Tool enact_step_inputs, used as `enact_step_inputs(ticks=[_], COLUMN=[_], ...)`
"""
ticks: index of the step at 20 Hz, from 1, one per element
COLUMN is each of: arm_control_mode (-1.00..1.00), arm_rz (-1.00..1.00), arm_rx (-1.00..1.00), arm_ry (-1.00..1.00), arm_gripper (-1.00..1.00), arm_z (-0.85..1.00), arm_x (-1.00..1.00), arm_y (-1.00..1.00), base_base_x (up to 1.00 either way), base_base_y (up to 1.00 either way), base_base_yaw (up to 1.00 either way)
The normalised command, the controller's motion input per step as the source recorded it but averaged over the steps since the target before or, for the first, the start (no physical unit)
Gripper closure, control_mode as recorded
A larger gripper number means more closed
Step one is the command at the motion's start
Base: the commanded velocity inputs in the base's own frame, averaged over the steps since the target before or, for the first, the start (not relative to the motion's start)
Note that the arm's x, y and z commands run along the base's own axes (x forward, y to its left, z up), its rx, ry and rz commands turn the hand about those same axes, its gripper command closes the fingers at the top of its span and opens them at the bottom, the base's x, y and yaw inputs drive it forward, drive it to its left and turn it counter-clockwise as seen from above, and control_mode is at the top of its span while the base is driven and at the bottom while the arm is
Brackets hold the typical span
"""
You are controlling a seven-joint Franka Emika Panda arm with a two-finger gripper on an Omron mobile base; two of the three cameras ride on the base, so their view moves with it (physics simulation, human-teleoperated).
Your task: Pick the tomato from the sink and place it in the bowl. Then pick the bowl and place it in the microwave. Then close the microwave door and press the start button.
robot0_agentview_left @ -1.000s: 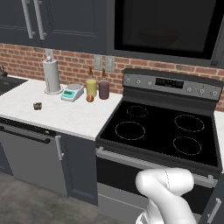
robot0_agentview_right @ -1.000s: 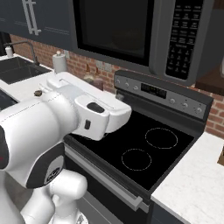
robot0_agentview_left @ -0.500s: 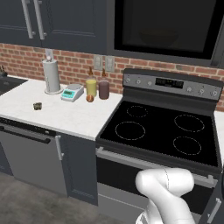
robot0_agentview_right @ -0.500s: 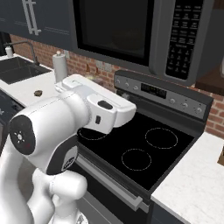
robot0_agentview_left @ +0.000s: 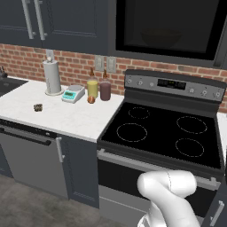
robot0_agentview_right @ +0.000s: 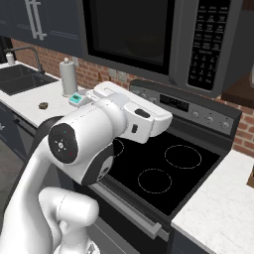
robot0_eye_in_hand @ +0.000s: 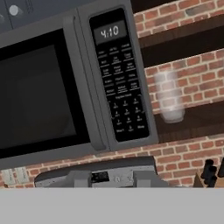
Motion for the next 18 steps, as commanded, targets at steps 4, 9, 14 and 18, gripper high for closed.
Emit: enact_step_inputs(ticks=[4,9,14,18], arm_control_mode=[-1.0,-1.0,-1.0,-1.0], arm_rz=[0.0,0.0,0.0,0.0], arm_rx=[0.0,0.0,0.0,0.0], arm_ry=[0.0,0.01,0.0,0.0], arm_gripper=[1.0,1.0,1.0,1.0], arm_z=[-0.08,-0.13,-0.09,0.0], arm_x=[0.45,0.41,0.35,0.14], arm_y=[-0.09,-0.14,-0.2,-0.33], base_base_x=[0.0,0.0,0.0,0.0], base_base_y=[0.0,0.0,0.0,0.0], base_base_yaw=[0.0,0.0,0.0,0.0])
